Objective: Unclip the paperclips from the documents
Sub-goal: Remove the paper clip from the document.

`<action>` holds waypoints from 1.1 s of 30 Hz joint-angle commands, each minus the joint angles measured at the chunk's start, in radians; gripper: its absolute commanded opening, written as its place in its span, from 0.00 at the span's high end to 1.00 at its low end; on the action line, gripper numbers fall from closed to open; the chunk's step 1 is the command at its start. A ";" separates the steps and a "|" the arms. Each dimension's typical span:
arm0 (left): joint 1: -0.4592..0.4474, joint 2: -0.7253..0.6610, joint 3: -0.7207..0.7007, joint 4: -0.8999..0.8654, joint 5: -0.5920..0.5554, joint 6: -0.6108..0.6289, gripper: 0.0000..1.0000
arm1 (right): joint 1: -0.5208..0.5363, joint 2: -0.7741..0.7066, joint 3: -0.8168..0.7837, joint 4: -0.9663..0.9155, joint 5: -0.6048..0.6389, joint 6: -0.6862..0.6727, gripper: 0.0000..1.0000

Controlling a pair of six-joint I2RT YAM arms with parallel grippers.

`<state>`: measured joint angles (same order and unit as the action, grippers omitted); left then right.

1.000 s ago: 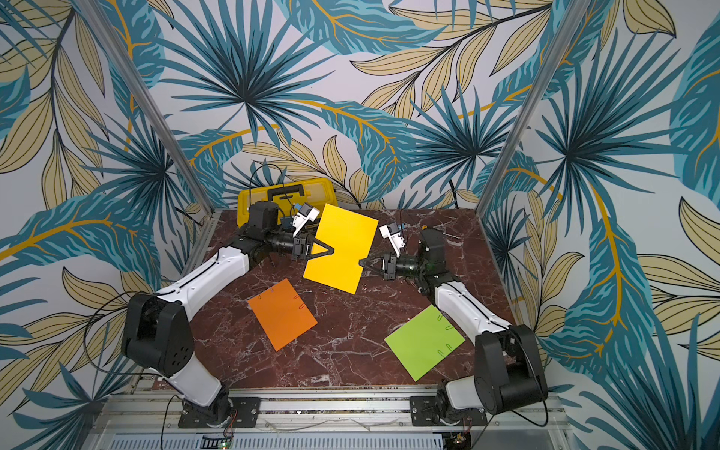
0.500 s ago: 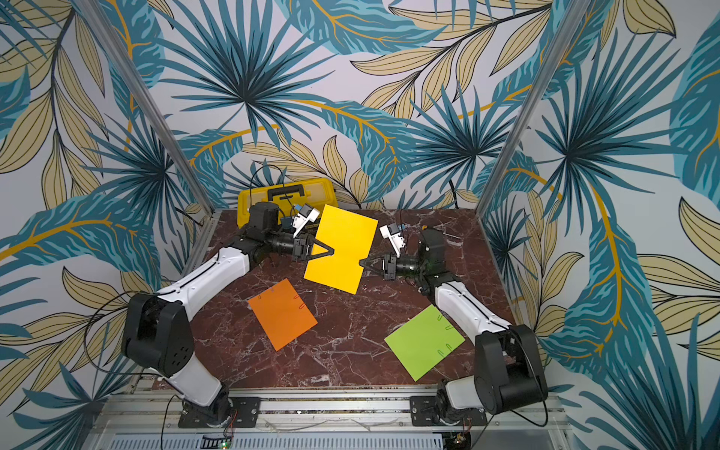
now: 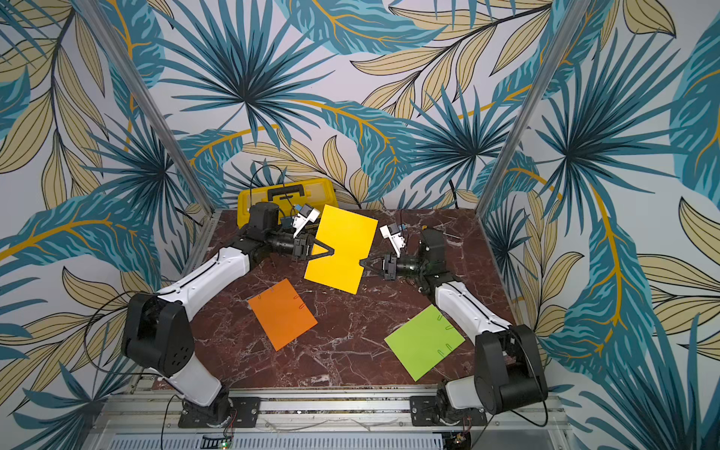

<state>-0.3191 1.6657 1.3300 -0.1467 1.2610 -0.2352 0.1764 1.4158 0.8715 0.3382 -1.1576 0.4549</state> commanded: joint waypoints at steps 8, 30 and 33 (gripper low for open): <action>0.031 -0.051 -0.016 0.018 0.001 0.016 1.00 | -0.033 -0.003 -0.008 -0.059 -0.005 -0.025 0.96; 0.034 -0.055 -0.015 0.019 0.003 0.016 1.00 | -0.043 -0.006 -0.006 -0.084 -0.002 -0.042 0.93; 0.034 -0.055 -0.015 0.018 0.003 0.016 1.00 | -0.045 -0.005 -0.006 -0.082 -0.003 -0.042 0.93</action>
<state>-0.2935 1.6470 1.3170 -0.1455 1.2606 -0.2344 0.1329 1.4158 0.8715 0.2790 -1.1595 0.4320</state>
